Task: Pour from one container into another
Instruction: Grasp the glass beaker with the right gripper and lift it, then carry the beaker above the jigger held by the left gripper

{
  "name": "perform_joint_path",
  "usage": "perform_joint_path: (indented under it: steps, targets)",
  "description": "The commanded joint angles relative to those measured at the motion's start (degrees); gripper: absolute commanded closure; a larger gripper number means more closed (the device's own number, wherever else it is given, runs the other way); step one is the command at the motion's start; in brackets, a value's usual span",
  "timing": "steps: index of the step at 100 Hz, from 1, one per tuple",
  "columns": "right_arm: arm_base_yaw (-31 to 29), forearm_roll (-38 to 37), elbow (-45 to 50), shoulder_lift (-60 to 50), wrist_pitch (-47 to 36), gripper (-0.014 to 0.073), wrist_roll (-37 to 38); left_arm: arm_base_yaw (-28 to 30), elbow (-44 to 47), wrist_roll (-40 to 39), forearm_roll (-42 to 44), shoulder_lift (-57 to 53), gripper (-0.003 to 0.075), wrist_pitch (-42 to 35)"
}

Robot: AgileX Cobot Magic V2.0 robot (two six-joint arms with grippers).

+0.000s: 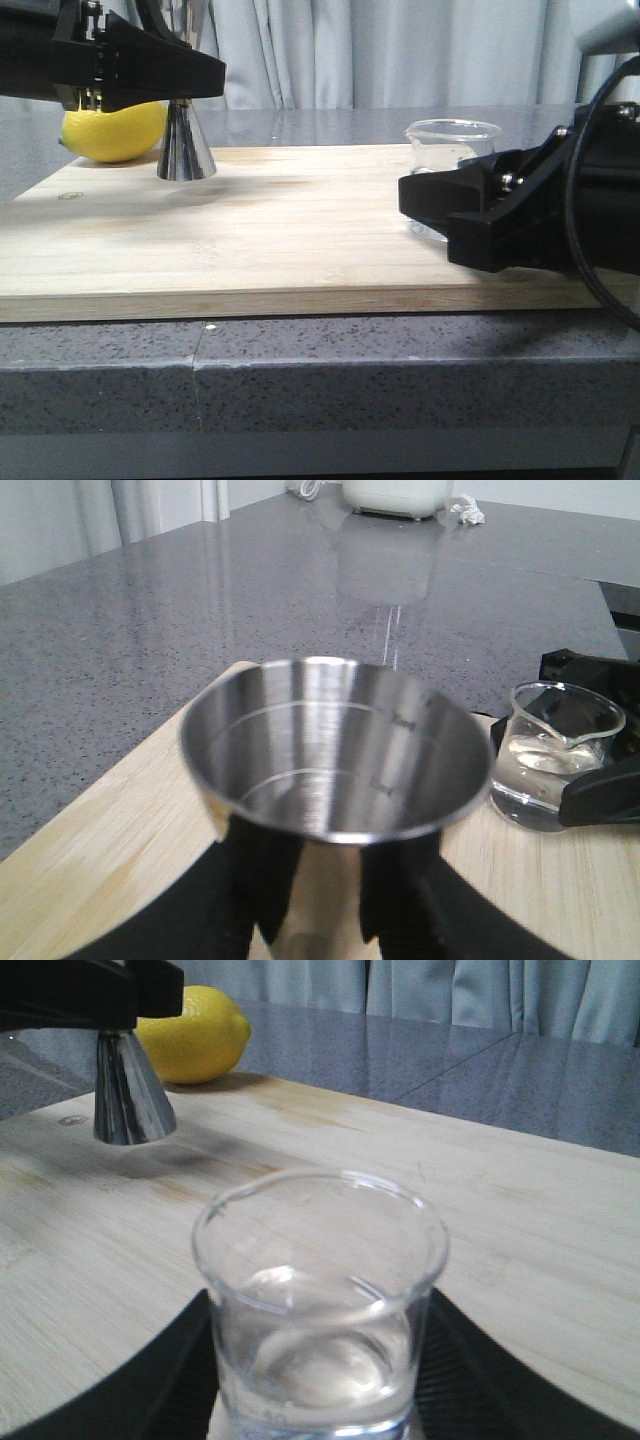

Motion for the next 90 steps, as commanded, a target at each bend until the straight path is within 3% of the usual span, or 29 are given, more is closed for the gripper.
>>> perform_joint_path:
  steps: [1,28,40,63,90]
  targets:
    - [0.0,-0.1,-1.1,-1.2,-4.9,0.0298,0.0,-0.3,-1.6,-0.4,-4.1,-2.7,0.0493,6.6]
    - [0.0,1.3,-1.8,-3.4,-4.9,0.0298,4.7,-0.3,-1.6,-0.4,-4.1,-2.7,0.0493,6.6]
    - [0.0,1.4,-4.5,-6.0,0.1,0.0298,4.8,-0.3,-1.6,-0.4,-4.1,-2.7,0.0493,6.6]
    - [0.0,1.4,-15.0,-10.9,18.8,0.0298,4.8,-0.3,-1.6,-0.4,-4.1,-2.7,0.0493,6.6]
    - [0.3,-1.2,-34.0,-11.5,49.5,0.0297,4.8,-0.3,-1.6,-0.4,-4.1,-2.7,0.0493,6.6]
